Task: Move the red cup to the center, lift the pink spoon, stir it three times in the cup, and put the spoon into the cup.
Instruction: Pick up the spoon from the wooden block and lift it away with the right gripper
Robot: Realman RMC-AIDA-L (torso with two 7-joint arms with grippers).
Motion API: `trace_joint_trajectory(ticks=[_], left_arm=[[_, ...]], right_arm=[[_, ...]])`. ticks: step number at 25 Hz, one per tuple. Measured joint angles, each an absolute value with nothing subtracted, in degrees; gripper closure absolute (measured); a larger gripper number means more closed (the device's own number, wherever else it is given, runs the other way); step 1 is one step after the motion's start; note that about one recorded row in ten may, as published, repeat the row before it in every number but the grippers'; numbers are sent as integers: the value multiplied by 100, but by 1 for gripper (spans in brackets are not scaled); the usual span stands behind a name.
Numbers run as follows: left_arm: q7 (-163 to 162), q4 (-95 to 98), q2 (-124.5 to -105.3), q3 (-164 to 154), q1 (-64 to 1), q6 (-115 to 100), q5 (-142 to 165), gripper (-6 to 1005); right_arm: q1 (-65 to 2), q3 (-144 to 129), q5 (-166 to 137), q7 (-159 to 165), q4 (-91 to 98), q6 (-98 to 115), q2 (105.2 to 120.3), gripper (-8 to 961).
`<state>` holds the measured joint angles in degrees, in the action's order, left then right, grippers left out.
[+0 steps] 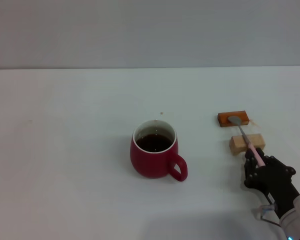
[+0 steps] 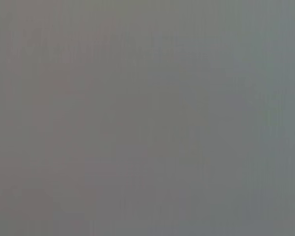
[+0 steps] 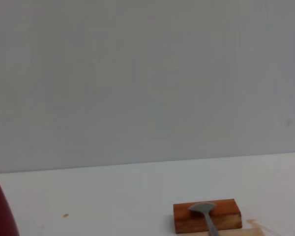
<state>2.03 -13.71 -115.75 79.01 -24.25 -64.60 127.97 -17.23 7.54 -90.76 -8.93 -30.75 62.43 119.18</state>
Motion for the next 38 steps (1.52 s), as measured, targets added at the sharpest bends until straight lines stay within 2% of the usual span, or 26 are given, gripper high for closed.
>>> trace_joint_trajectory(ticks=[29,38], left_arm=[[191,-1326,-11558,7901,-2480,-6389,12797,155],[184,-1327,-11561,7901,-2494,-6345,12797,155]], right_arm=[[-1775,986,-9091,-1664,-3294,6453,11887,795],[-1535,1176,-9157,-2435,-4190,7609,11625,795]])
